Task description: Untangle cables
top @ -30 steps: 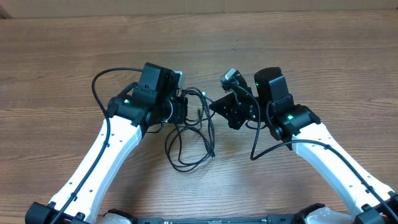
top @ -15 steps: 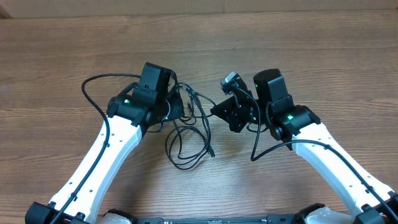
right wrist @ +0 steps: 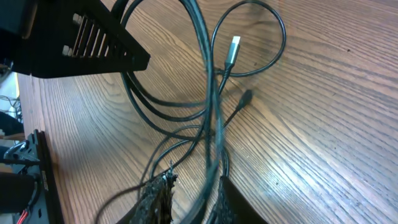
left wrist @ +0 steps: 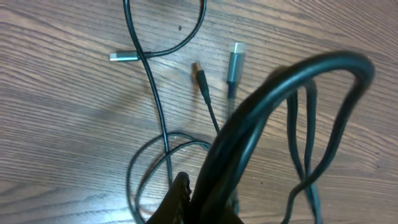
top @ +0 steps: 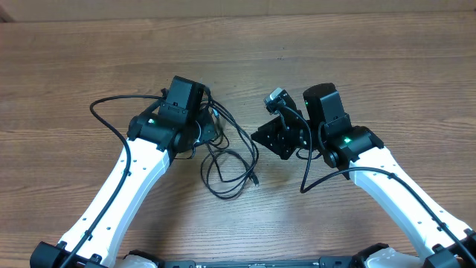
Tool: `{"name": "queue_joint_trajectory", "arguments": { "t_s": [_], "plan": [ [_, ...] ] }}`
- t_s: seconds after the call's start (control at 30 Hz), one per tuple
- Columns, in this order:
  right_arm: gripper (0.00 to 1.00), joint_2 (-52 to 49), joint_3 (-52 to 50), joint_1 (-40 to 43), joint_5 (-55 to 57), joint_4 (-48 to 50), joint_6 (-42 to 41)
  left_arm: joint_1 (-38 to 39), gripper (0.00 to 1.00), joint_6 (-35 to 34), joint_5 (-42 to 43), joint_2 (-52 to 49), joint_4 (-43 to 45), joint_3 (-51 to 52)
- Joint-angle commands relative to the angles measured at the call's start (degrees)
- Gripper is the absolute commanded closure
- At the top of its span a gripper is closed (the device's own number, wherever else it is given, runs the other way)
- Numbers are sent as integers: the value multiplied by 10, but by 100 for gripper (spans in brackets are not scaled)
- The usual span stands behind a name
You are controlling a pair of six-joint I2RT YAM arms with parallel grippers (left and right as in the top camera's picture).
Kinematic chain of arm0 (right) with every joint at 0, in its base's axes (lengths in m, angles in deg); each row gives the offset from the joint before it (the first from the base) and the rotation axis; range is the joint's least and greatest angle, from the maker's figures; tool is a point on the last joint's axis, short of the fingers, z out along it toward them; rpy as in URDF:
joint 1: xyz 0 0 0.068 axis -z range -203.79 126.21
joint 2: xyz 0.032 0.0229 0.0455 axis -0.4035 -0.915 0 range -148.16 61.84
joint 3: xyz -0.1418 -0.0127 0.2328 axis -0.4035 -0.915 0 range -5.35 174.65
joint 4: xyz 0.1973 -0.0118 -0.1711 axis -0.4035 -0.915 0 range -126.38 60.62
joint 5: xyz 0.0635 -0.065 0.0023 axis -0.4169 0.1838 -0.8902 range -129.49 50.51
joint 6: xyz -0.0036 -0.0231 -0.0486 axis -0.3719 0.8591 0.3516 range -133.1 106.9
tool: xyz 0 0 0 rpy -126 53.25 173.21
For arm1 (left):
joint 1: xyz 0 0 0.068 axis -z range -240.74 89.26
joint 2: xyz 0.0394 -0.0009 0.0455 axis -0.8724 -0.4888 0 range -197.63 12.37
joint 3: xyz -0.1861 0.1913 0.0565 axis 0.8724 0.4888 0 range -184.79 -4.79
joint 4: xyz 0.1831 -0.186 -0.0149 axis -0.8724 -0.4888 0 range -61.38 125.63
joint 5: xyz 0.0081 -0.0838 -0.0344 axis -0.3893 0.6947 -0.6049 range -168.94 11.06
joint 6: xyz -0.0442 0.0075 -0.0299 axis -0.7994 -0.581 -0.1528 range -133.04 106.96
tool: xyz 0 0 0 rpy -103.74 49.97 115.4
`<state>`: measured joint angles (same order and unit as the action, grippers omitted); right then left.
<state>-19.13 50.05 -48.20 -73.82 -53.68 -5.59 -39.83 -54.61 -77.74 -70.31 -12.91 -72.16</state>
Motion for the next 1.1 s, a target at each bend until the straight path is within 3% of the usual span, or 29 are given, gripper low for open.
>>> {"name": "queue_joint_trajectory", "arguments": {
  "t_s": [0.0,0.23,0.43,0.73,1.07],
  "plan": [
    [76,-1,0,0,-5,1,1,-3,96,41,-19,6,2,-9],
    [68,-1,0,0,-5,2,0,-3,96,172,-16,6,7,-9],
    [65,-1,0,0,-5,2,1,-3,96,324,34,6,1,-9],
    [62,-1,0,0,-3,13,33,-3,96,445,34,6,-2,-9],
    [51,-1,0,0,-3,46,33,-2,96,539,38,6,0,-9]
  ]
}}
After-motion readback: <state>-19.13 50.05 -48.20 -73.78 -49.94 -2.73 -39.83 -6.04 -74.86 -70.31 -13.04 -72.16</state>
